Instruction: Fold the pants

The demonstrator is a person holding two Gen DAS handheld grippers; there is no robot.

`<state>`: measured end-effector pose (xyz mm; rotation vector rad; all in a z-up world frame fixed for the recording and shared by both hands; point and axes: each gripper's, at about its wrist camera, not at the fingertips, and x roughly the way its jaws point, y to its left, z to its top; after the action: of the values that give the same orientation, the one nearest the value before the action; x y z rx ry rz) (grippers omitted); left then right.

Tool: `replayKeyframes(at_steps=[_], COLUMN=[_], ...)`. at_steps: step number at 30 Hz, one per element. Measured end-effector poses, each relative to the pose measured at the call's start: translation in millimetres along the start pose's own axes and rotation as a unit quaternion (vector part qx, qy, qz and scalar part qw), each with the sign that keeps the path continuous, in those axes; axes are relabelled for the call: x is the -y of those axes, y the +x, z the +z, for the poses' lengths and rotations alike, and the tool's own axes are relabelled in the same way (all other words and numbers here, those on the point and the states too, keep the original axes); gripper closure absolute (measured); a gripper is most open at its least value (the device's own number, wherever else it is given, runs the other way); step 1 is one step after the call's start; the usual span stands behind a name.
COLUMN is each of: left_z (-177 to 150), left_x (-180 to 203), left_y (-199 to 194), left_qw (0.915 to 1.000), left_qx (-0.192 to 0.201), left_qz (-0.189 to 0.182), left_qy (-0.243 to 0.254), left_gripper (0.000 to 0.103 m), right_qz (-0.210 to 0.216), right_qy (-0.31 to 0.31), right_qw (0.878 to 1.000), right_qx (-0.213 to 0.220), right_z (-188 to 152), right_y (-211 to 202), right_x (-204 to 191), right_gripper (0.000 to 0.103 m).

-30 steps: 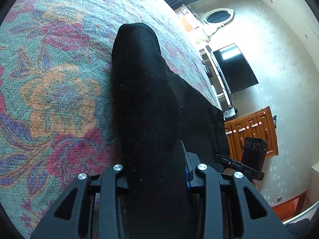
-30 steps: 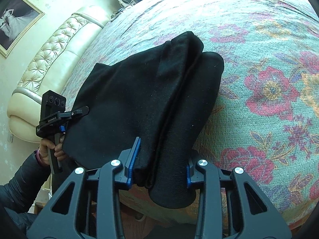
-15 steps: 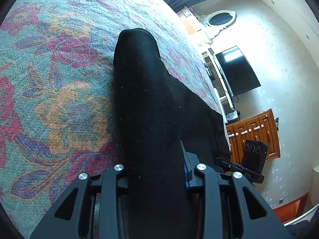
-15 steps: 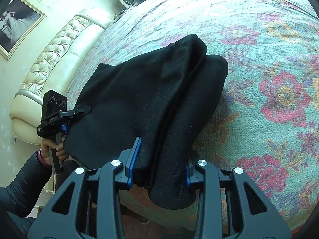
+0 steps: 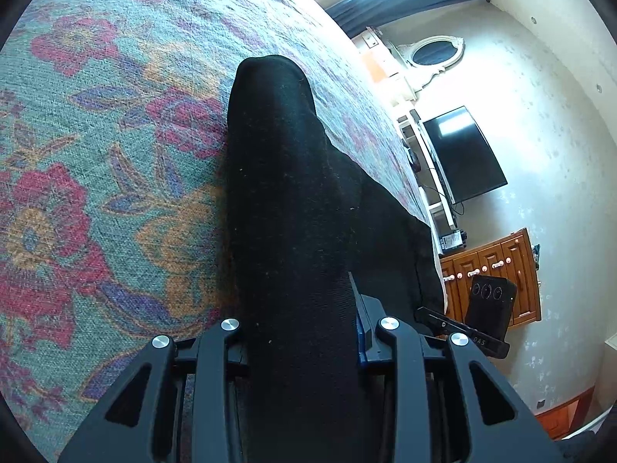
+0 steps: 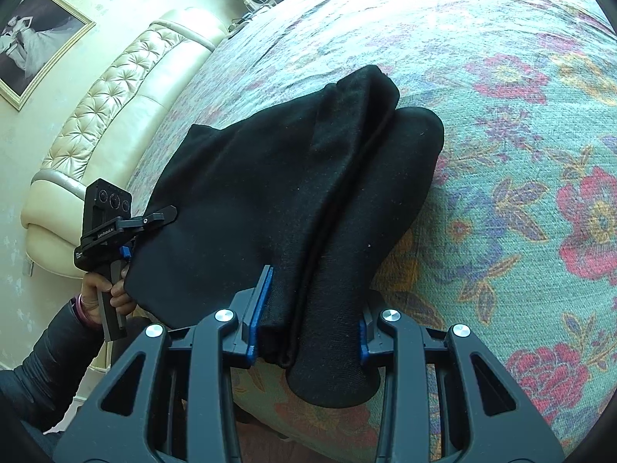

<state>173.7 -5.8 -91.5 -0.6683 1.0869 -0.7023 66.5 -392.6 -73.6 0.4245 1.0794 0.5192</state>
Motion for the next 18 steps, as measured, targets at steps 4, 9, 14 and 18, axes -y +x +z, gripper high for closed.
replayKeyframes(at_steps=[4, 9, 14, 18], left_z=[1.2, 1.9, 3.1, 5.4], left_x=[-0.5, -1.2, 1.8, 0.0], left_y=[-2.7, -4.9, -5.0, -9.2], left_qw=[1.0000, 0.9999, 0.9998, 0.9995], left_qx=[0.006, 0.010, 0.016, 0.027], left_qz=[0.000, 0.000, 0.003, 0.006], left_qy=[-0.005, -0.009, -0.011, -0.017], left_gripper=[0.070, 0.070, 0.070, 0.070], right_qz=[0.001, 0.002, 0.003, 0.007], right_qy=[-0.002, -0.006, -0.009, -0.013], right_qw=[1.000, 1.000, 1.000, 1.000], right_qx=[-0.003, -0.005, -0.008, -0.010], right_z=[3.6, 6.7, 10.7, 13.3], right_y=[2.6, 3.9, 6.3, 12.2], right_x=[-2.0, -4.3, -6.6, -10.6], right_gripper=[0.069, 0.069, 0.069, 0.069])
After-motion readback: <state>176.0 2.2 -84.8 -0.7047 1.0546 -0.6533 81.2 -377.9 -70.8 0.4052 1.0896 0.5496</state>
